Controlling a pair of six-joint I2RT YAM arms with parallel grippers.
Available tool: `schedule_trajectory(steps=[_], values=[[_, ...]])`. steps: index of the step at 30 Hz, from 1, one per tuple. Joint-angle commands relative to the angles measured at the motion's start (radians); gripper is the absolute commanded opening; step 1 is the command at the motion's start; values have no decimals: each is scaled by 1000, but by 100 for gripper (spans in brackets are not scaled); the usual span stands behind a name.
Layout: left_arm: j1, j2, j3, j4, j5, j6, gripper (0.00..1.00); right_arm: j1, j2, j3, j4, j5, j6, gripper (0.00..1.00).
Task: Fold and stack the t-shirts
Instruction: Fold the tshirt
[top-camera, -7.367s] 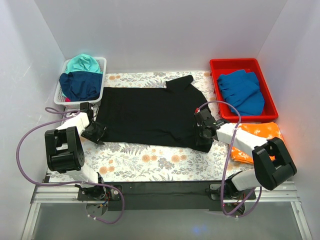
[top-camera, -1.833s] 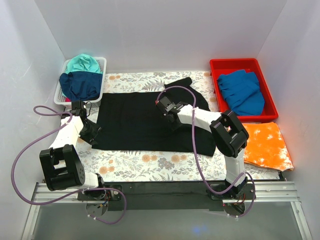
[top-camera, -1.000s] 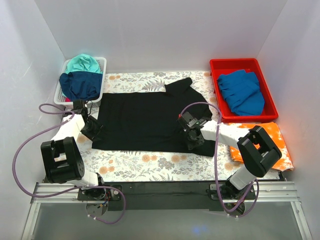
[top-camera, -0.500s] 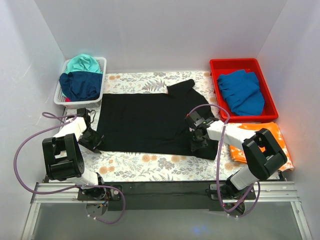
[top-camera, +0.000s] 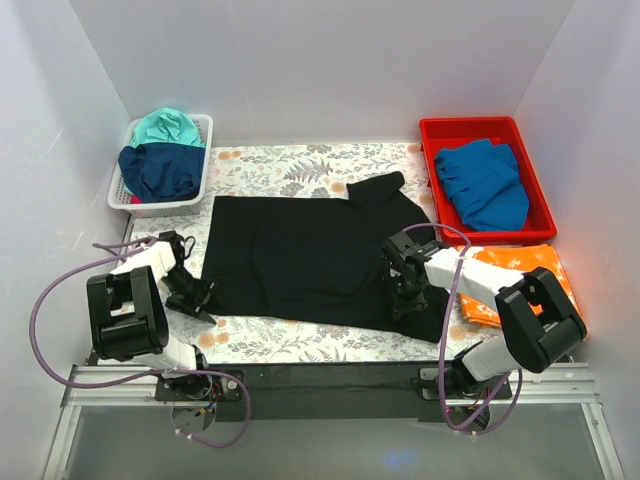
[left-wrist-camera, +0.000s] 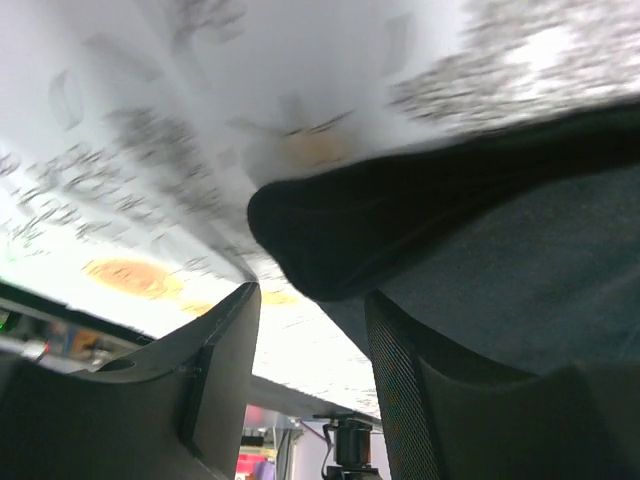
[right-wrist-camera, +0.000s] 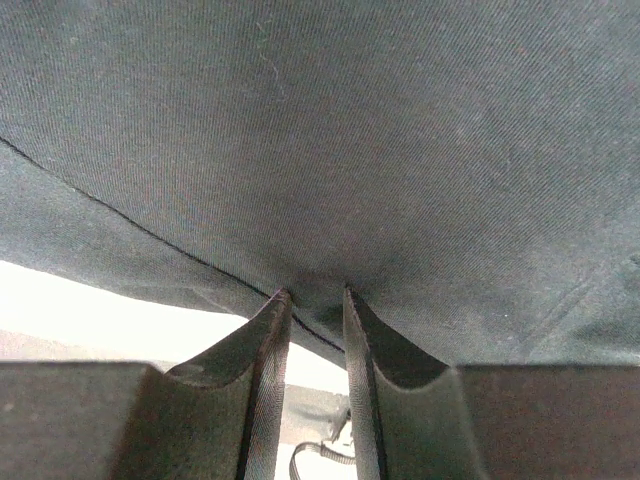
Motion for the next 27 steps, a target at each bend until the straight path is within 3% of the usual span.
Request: schedule_trajectory(steps=[1, 9, 16, 24, 27], values=[[-2, -61, -21, -115, 5, -48, 45, -2, -16, -64, -93, -51, 2, 34], [2, -193, 28, -309, -196, -142, 45, -2, -96, -128, -140, -92, 4, 33], [2, -264, 31, -361, -210, -139, 40, -2, -163, -122, -191, -77, 2, 33], [-1, -268, 298, -205, -187, 39, 40, -2, -170, 114, -203, 98, 5, 33], [-5, -255, 333, -67, -133, 117, 42, -2, -138, 206, -194, 143, -2, 33]])
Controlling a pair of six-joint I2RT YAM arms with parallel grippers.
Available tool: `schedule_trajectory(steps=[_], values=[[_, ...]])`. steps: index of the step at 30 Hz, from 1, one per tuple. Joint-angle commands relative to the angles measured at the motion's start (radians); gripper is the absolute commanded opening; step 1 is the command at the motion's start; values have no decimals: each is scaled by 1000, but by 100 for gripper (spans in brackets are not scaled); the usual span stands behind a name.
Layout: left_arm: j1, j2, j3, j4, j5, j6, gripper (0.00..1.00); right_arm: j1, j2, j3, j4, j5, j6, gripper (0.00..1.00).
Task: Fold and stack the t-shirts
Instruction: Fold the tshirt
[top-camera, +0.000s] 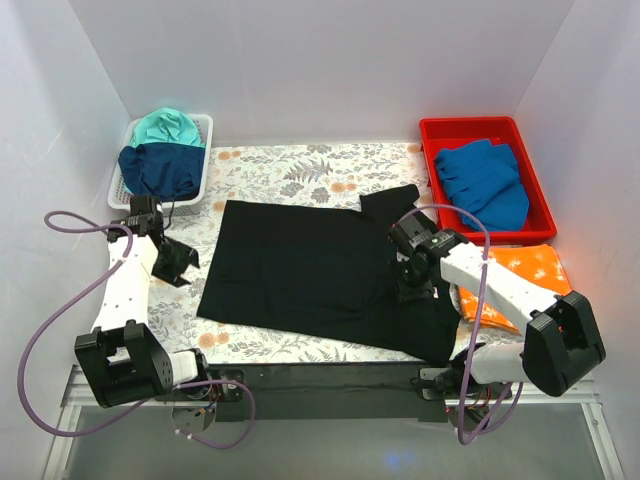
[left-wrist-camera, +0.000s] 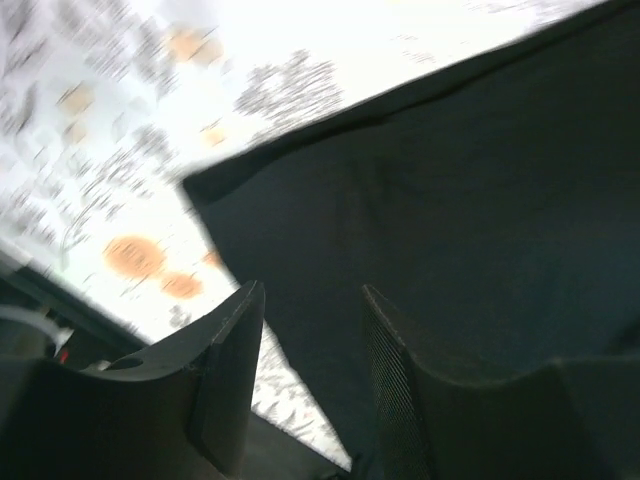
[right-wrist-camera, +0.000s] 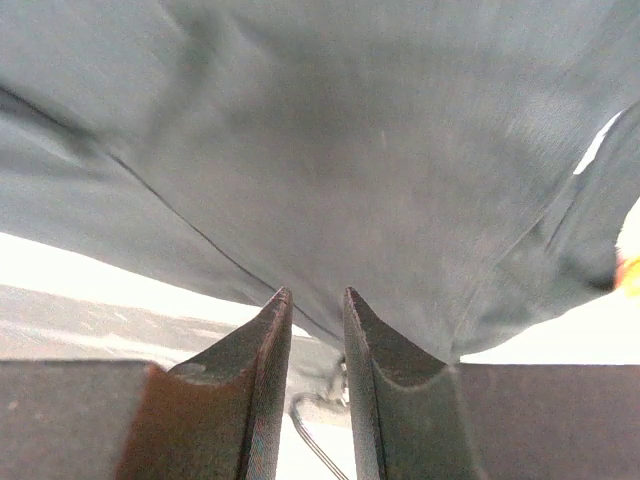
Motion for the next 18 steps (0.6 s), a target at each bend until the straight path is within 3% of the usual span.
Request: schedule_trajectory(steps=[1, 7, 13, 18], values=[[-9, 10, 39, 165, 82, 123, 42, 1, 34, 106, 8, 93, -3, 33], [-78, 169, 25, 317, 120, 188, 44, 0, 151, 276, 98, 104, -32, 36], [-231, 301, 63, 342, 48, 196, 47, 1, 263, 423, 143, 80, -49, 41], [-249, 344, 37, 306, -16, 139, 48, 1, 280, 453, 153, 71, -42, 41]])
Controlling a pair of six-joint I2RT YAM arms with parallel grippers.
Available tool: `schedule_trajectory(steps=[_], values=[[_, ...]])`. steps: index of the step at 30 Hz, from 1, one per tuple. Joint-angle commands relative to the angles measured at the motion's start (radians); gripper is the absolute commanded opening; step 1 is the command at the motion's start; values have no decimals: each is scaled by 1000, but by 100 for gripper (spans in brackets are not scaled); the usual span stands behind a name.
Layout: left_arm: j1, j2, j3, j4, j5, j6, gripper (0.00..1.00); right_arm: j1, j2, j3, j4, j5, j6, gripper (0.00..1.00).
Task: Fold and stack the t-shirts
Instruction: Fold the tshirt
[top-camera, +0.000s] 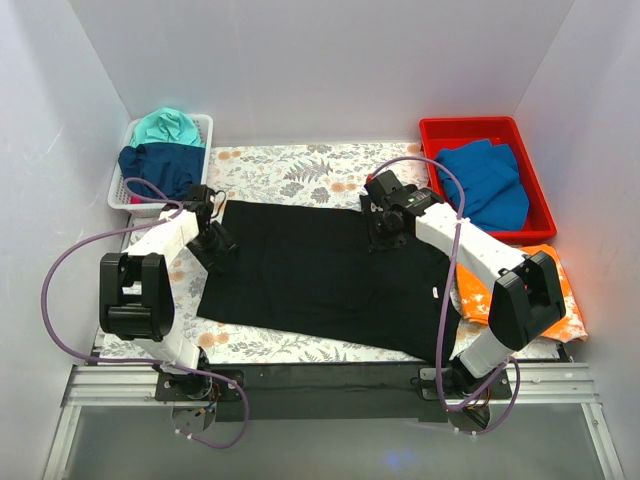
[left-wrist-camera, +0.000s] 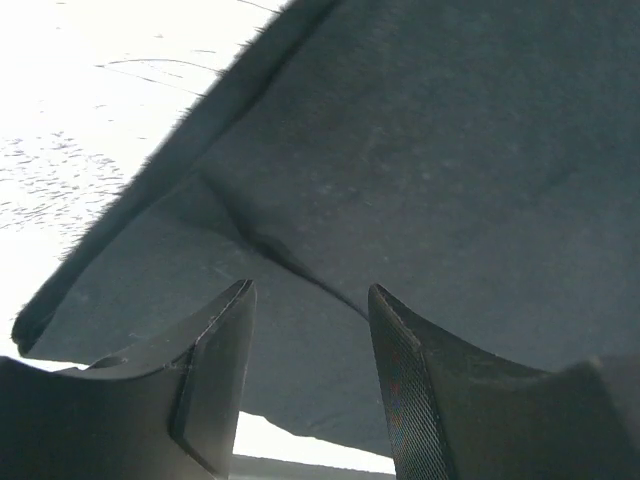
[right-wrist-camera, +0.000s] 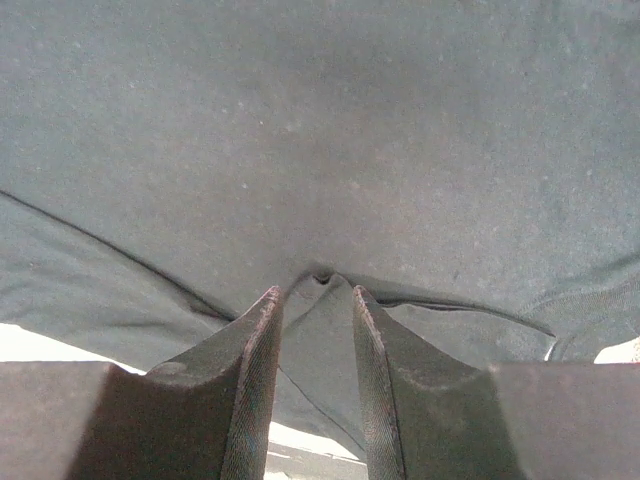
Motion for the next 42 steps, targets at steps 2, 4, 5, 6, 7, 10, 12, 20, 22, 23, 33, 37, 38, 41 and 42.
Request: schedule_trajectory(steps=[2, 4, 5, 6, 7, 10, 12, 20, 22, 23, 33, 37, 38, 41, 42], values=[[5, -13, -7, -43, -97, -57, 47, 1, -3, 34, 20, -10, -7, 41], [5, -14, -30, -60, -98, -77, 47, 1, -7, 23, 20, -11, -2, 41], [5, -20, -40, -63, -100, -83, 47, 1, -7, 13, 25, -14, -1, 41], [3, -45, -75, -53, -98, -85, 47, 1, -9, 9, 25, -16, -1, 41], [3, -56, -91, -50, -98, -91, 47, 1, -9, 6, 26, -22, 2, 41], [3, -79, -148, -53, -117, -106, 48, 1, 1, -1, 26, -31, 1, 41], [3, -82, -181, -66, -133, -119, 48, 1, 7, 3, 26, -36, -2, 41], [3, -91, -247, -163, -199, -295, 47, 1, 28, 11, 25, -51, -16, 41], [5, -93, -264, -189, -201, -337, 47, 1, 27, 9, 25, -51, -19, 41], [5, -88, -266, -218, -206, -350, 47, 0, 25, 8, 25, -50, -19, 40], [41, -73, -330, -329, -166, -430, 49, 3, -10, -35, 25, -31, -30, 40], [46, -125, -315, -378, -187, -449, 47, 1, -25, -53, 25, -25, -28, 40], [47, -131, -298, -402, -201, -456, 47, 0, -27, -57, 23, -23, -28, 40], [47, -161, -214, -377, -232, -391, 42, 0, -30, -63, 23, -25, -30, 40], [47, -162, -190, -366, -236, -369, 42, 0, -30, -63, 25, -25, -32, 40]])
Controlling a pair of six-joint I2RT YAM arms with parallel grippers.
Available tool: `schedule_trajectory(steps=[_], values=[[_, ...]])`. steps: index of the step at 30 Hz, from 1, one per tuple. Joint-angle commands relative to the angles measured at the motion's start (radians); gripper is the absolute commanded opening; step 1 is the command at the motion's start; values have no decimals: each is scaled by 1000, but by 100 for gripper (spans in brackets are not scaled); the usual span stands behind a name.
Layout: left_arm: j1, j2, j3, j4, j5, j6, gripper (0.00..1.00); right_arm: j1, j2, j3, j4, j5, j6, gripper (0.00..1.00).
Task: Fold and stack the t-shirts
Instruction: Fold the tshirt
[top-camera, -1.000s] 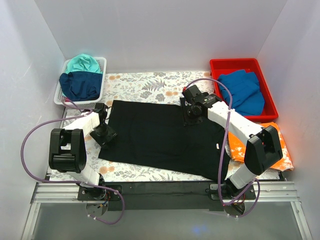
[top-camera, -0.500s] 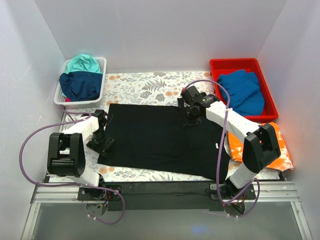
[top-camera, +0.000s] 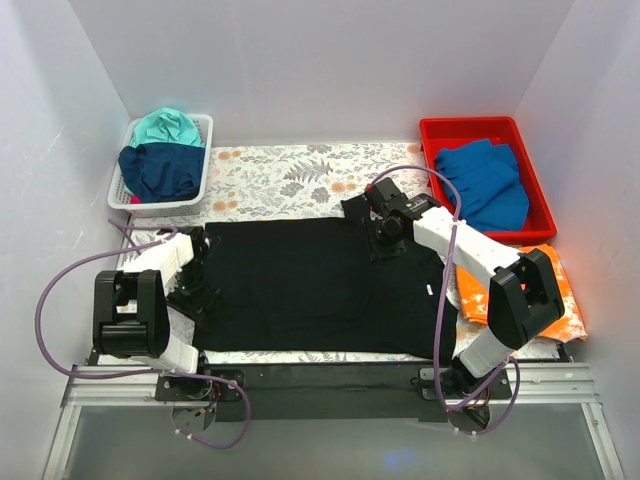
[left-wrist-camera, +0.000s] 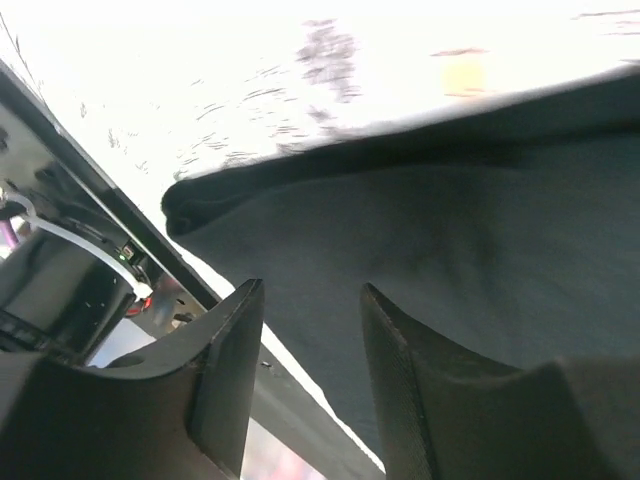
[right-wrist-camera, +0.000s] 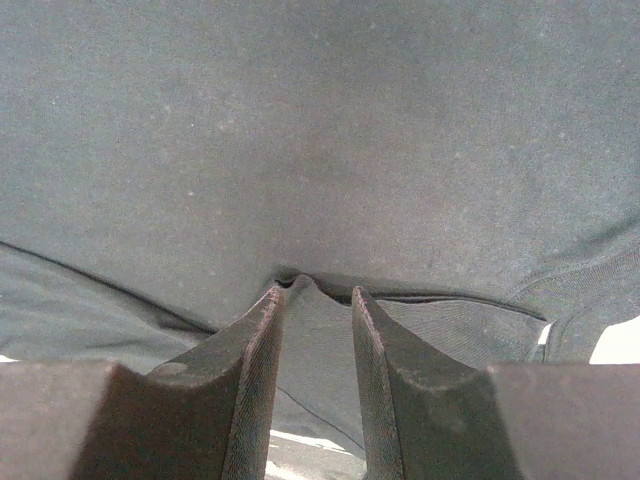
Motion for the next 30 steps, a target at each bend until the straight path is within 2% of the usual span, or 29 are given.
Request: schedule_trajectory(steps=[1, 8, 13, 20, 26, 30], values=[[6, -57, 138, 13, -74, 70, 41, 0, -40, -1, 11, 6, -13, 40], [6, -74, 374, 145, -85, 239, 44, 0, -34, 24, 14, 17, -32, 40], [6, 26, 429, 236, -78, 282, 44, 0, -23, 32, 28, 18, -36, 40], [4, 153, 467, 474, -134, 303, 43, 0, -12, 39, 57, 6, -42, 40], [6, 267, 516, 549, -212, 318, 43, -2, -4, 33, 69, -3, -44, 40], [4, 344, 541, 590, -233, 406, 42, -2, -4, 21, 72, -5, -41, 39]])
